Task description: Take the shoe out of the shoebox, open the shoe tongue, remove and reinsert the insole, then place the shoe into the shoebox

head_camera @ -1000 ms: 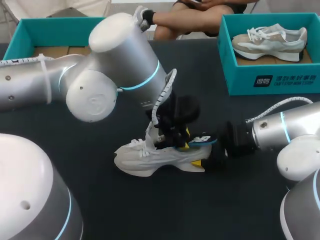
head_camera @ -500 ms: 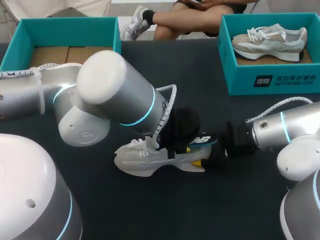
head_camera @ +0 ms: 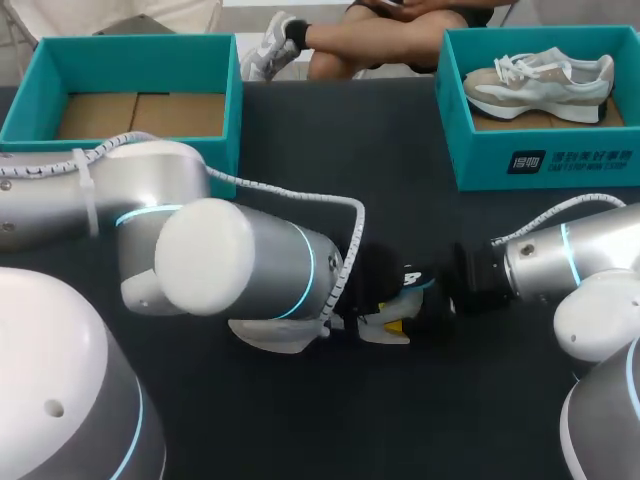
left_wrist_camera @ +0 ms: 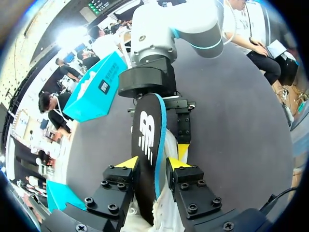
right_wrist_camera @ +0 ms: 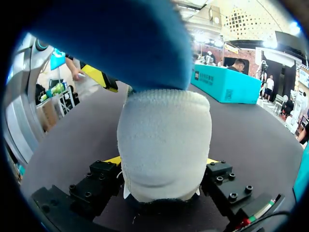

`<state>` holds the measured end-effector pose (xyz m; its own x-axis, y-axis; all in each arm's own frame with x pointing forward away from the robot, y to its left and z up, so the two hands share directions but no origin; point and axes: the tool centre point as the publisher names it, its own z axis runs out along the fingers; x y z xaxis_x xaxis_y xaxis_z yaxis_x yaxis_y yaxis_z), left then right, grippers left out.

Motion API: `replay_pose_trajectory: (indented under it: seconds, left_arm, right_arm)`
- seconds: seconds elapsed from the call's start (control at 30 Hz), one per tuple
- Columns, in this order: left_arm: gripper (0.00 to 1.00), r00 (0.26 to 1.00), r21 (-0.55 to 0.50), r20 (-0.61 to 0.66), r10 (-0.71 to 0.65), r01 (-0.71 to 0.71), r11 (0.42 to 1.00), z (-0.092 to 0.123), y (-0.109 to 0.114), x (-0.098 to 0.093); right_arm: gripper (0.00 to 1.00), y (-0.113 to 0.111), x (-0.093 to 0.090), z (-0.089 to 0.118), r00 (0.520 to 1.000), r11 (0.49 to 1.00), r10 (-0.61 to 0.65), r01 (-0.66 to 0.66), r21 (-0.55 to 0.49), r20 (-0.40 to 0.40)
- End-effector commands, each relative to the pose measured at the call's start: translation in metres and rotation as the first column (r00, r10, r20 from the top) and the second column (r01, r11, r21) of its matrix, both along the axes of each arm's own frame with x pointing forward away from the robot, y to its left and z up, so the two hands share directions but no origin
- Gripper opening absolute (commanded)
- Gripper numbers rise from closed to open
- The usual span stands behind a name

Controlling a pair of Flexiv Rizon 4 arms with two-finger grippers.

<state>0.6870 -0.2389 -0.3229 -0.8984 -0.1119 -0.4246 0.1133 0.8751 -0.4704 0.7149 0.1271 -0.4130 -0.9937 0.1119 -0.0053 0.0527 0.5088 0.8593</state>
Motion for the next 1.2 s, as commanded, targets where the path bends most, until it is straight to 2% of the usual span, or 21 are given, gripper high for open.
replay_pose_trajectory:
  seconds: [0.03,0.27,0.37,0.43,0.5,0.53,0.83,1.2]
  left_arm:
    - [0.35,1.000,-0.002,0.005,0.001,-0.001,1.000,-0.006,-0.002,0.005]
    - [0.35,1.000,-0.010,0.017,-0.002,0.003,1.000,-0.014,-0.003,0.017]
    - [0.31,1.000,-0.010,0.021,-0.003,0.004,1.000,-0.018,-0.004,0.019]
    - [0.25,1.000,-0.010,0.019,-0.005,0.005,1.000,-0.020,-0.005,0.020]
    - [0.04,1.000,-0.011,0.017,-0.006,0.006,1.000,-0.022,-0.004,0.020]
    - [0.00,1.000,-0.012,0.016,-0.007,0.007,1.000,-0.022,-0.004,0.019]
    - [0.00,1.000,-0.037,0.000,-0.024,0.024,0.999,-0.009,0.000,0.010]
    - [0.00,0.984,-0.120,-0.133,-0.114,0.098,0.988,0.037,-0.004,0.010]
  right_arm:
    - [0.00,0.003,0.001,-0.005,1.000,1.000,-0.003,0.003,-0.006,0.000]
    - [0.00,0.003,0.001,-0.005,1.000,1.000,-0.003,0.003,-0.006,0.000]
    - [0.00,0.003,0.001,-0.005,1.000,1.000,-0.003,0.003,-0.006,0.000]
    - [0.00,0.003,0.001,-0.005,1.000,1.000,-0.003,0.003,-0.006,0.000]
    - [0.00,0.003,0.001,-0.005,1.000,1.000,-0.003,0.003,-0.006,0.000]
    - [0.00,0.003,0.001,-0.005,1.000,1.000,-0.003,0.003,-0.006,0.000]
    - [0.00,0.003,0.001,-0.005,1.000,1.000,-0.003,0.003,-0.006,0.000]
    - [0.00,0.003,0.001,-0.005,1.000,1.000,-0.003,0.003,-0.006,0.000]
